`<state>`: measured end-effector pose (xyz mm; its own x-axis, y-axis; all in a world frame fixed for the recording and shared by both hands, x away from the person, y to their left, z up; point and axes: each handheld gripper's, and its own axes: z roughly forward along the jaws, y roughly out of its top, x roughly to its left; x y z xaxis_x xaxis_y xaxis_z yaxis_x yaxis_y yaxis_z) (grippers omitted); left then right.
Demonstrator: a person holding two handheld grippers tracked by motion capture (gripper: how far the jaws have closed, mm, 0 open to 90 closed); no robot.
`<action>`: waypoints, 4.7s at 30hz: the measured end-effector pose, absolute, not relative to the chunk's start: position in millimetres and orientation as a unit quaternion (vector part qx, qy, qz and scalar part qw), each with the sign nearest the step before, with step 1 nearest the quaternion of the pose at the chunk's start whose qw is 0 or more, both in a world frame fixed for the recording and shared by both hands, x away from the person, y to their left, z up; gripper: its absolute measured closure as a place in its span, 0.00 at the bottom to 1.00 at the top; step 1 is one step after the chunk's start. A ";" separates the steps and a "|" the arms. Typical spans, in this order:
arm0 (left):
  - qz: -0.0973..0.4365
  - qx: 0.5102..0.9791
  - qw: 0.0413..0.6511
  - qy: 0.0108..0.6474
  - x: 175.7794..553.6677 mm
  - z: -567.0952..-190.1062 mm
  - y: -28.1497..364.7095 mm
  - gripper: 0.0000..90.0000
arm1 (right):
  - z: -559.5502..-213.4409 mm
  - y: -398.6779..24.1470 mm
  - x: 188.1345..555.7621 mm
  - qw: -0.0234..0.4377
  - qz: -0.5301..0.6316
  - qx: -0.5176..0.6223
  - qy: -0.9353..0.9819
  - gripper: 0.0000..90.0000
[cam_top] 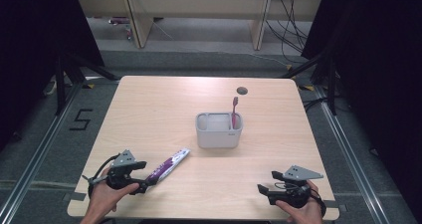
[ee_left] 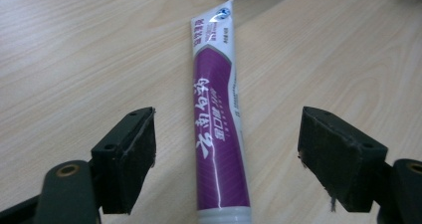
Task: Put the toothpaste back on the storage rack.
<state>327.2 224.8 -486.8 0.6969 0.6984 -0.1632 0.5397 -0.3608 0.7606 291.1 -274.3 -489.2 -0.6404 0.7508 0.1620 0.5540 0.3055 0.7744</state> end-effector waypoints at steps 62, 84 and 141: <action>0.008 0.892 0.279 0.356 384.5 -482.5 181.6 0.59 | -490.4 -271.7 292.4 0.120 0.427 0.395 0.805 0.30; -0.010 0.908 0.229 0.351 393.7 -488.0 166.6 0.65 | -489.4 -272.4 291.7 0.120 0.424 0.396 0.806 0.30; -0.008 0.959 0.082 0.272 395.2 -479.1 124.2 0.83 | -489.2 -273.3 291.3 0.119 0.427 0.395 0.805 0.30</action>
